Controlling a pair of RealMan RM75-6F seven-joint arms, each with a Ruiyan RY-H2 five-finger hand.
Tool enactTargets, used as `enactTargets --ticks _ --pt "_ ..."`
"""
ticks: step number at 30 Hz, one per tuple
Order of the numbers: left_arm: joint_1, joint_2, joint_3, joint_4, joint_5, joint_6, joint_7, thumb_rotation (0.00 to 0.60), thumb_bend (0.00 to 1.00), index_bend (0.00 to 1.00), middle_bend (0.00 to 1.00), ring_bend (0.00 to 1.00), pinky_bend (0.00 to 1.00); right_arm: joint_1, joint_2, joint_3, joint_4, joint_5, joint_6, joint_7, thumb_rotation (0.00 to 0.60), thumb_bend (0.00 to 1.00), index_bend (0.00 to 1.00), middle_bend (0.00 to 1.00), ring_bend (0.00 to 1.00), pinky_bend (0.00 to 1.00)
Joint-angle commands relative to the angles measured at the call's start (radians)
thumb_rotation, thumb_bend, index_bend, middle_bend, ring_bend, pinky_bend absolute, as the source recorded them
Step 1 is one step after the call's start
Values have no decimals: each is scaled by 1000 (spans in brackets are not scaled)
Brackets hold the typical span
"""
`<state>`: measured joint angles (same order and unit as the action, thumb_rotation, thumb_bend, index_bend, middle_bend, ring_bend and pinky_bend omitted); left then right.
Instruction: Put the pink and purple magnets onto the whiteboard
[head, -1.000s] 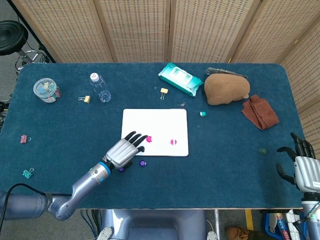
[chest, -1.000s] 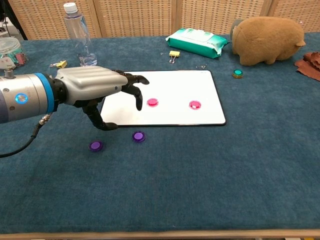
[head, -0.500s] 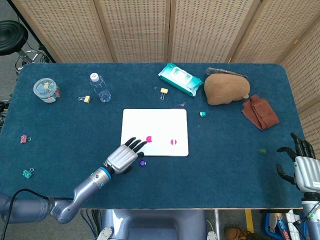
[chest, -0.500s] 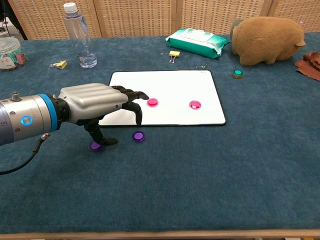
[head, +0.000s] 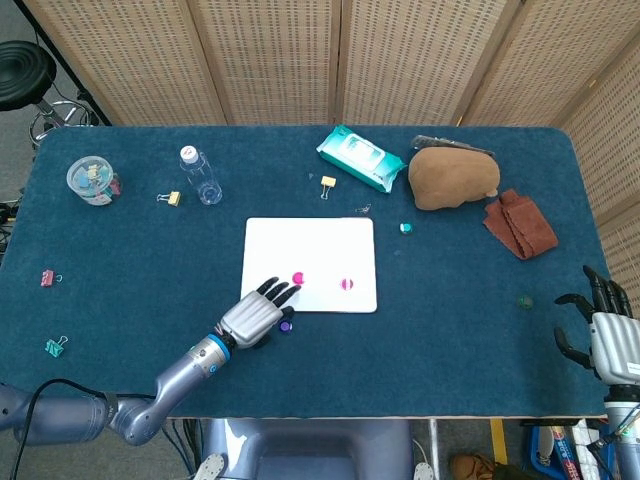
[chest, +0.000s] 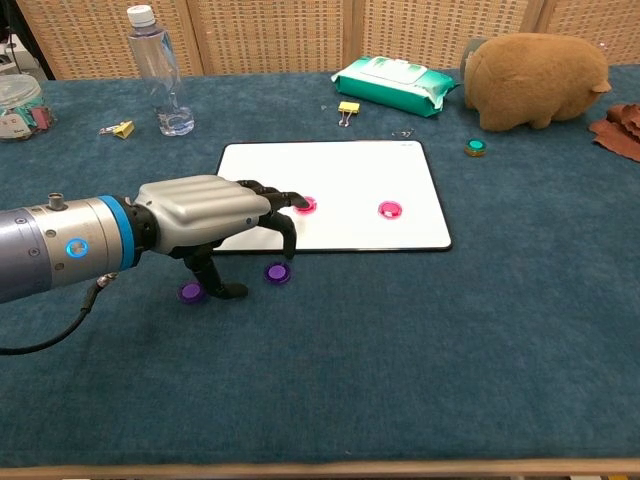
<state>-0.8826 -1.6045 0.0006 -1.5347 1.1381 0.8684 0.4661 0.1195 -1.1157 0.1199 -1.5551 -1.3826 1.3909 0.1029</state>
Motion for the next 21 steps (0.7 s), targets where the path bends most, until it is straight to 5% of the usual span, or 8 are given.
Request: enactTargets --ticks 1,8,15,21 --pt "-3 -2 -4 1 -6 -8 6 600 302 339 0 0 0 0 1 0 0 0 0 2 600 417 354 0 0 0" --pt "-8 -3 -10 -5 -32 -28 28 600 302 372 0 0 0 0 3 0 -1 -1 -3 9 600 418 354 0 0 0" --pt "-3 -8 -13 -1 -25 -27 21 600 321 571 0 0 0 0 3 1 1 0 -3 11 600 417 354 0 0 0" --pt "0 -12 -16 9 -25 -27 22 600 355 586 0 0 0 1 3 0 0 0 -4 10 600 417 354 0 0 0"
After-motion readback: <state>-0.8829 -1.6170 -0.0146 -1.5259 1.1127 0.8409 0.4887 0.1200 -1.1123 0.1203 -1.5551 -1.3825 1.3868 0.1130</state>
